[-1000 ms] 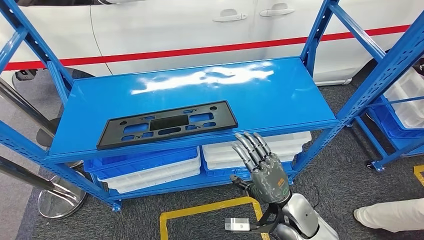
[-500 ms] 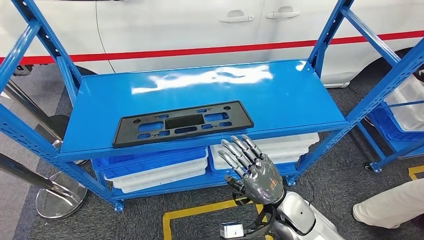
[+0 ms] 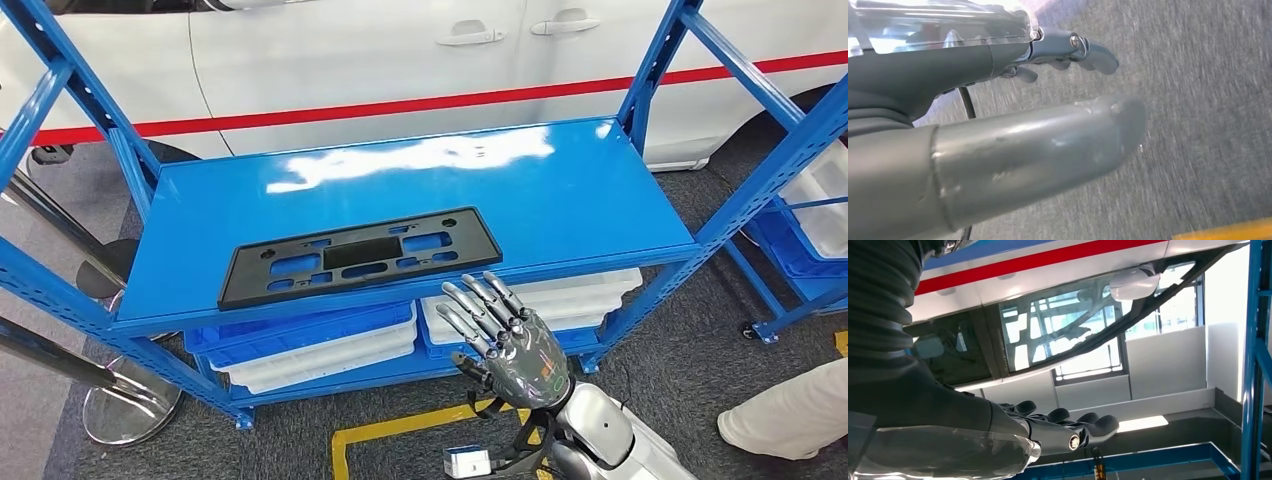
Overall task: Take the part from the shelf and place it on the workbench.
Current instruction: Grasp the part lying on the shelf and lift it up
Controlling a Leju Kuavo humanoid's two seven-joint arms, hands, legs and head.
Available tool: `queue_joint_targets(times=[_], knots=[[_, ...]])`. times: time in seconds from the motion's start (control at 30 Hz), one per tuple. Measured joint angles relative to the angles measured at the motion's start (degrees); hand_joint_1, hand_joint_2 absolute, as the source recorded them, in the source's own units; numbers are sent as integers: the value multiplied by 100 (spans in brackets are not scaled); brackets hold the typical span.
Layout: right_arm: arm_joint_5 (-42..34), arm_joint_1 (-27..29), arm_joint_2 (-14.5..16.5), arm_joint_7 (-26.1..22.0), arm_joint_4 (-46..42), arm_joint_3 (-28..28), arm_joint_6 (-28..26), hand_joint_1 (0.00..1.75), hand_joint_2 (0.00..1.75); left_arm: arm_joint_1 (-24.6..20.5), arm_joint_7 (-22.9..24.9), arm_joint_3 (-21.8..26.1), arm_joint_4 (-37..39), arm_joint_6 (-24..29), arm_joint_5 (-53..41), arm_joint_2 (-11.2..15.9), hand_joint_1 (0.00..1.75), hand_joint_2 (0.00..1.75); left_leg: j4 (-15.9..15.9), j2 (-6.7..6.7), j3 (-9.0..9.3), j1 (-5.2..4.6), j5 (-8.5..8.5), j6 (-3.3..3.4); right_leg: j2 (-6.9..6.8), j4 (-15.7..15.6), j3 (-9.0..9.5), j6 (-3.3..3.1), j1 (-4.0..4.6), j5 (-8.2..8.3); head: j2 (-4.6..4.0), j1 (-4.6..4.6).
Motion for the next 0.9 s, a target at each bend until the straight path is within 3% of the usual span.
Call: queue_joint_targets(times=[0.07, 0.13, 0.27, 0.33, 0.43, 0.47, 0.5, 0.53, 0.6, 0.67, 0.73, 0.8, 0.87, 0.9], knots=[[1, -2, 0, 0, 10, 17, 0, 0, 175, 1, 0, 0, -1, -2, 0, 5, 0, 0, -636, 10, 267, 72, 436, -76, 3, 61, 26, 66, -42, -63, 0, 0], [1, -7, -3, -1, 13, 28, 0, 0, 175, 0, -1, 0, -2, -2, 0, 10, 0, 0, -1293, -2, 572, 87, 700, -92, 13, 144, 35, 153, -52, -139, 0, 1], [5, -19, -13, 2, 15, 45, -7, 0, 175, 11, -3, 0, -5, -2, 0, 3, 0, 0, -1445, -29, 638, 61, 703, 84, 33, 179, 33, 274, -44, -179, 0, 2], [7, -24, -17, 1, 15, 52, -8, 0, 175, 13, -5, 0, -12, -1, 0, 6, 0, 0, -1465, -24, 641, 66, 722, 175, 39, 392, -51, 321, -58, -343, 0, 2], [7, -22, -24, 0, 19, 56, -9, 0, 175, 14, -7, 0, -16, -1, 0, 3, 0, 0, -1470, -17, 629, 45, 721, 240, 50, 1477, -581, 345, -51, -887, 0, 2], [7, -18, -25, 0, 23, 59, -9, 0, 175, 14, -7, 0, -16, -2, 0, 0, 0, 0, -1469, -17, 628, 31, 717, 247, 55, 1798, -752, 340, -45, -981, 0, 2], [7, -15, -26, 0, 29, 62, -9, 0, 175, 14, -7, 0, -16, -1, 0, -3, 0, 0, -1468, -19, 634, 16, 713, 254, 60, 1931, -836, 325, -40, -961, 0, 2], [7, -15, -26, 0, 36, 65, -9, 0, 175, 14, -7, 0, -16, -1, 0, -4, 0, 0, -1468, -22, 646, 0, 707, 261, 65, 1836, -808, 298, -33, -829, 0, 2], [7, -22, -26, 0, 44, 67, -9, 0, 175, 14, -7, 0, -16, -1, 0, -5, 0, 0, -1470, -32, 685, -28, 691, 268, 76, 1073, -469, 189, 9, -384, 0, 2], [8, -35, -27, 1, 46, 66, -9, 0, 175, 14, -7, 0, -16, -1, 0, -10, 0, 0, -1467, -39, 700, -53, 672, 244, 68, 388, -158, 84, 58, -129, 0, 2], [9, -41, -28, 2, 47, 65, -10, 0, 175, 15, -8, 0, -16, -2, 0, -15, 0, 0, -1477, -36, 695, -52, 667, 193, 58, 229, -100, 58, 83, -116, 0, 2], [9, -43, -28, 1, 47, 66, -12, 0, 175, 15, -9, 0, -19, -2, 0, -12, 0, 0, -1473, -27, 705, -48, 643, 132, 57, 145, -68, 51, 57, -74, 0, 2], [9, -48, -27, 1, 47, 67, -13, 0, 175, 14, -10, 0, -21, -2, 0, -1, 0, 0, -1174, -16, 589, -43, 431, 82, 42, 38, -13, 23, 15, -22, 0, 1], [9, -48, -26, 1, 48, 68, -13, 0, 175, 14, -11, 0, -21, -1, 0, 3, 0, 0, -851, -13, 441, -27, 247, 60, 32, 18, -1, 13, 10, -12, 0, 0]])
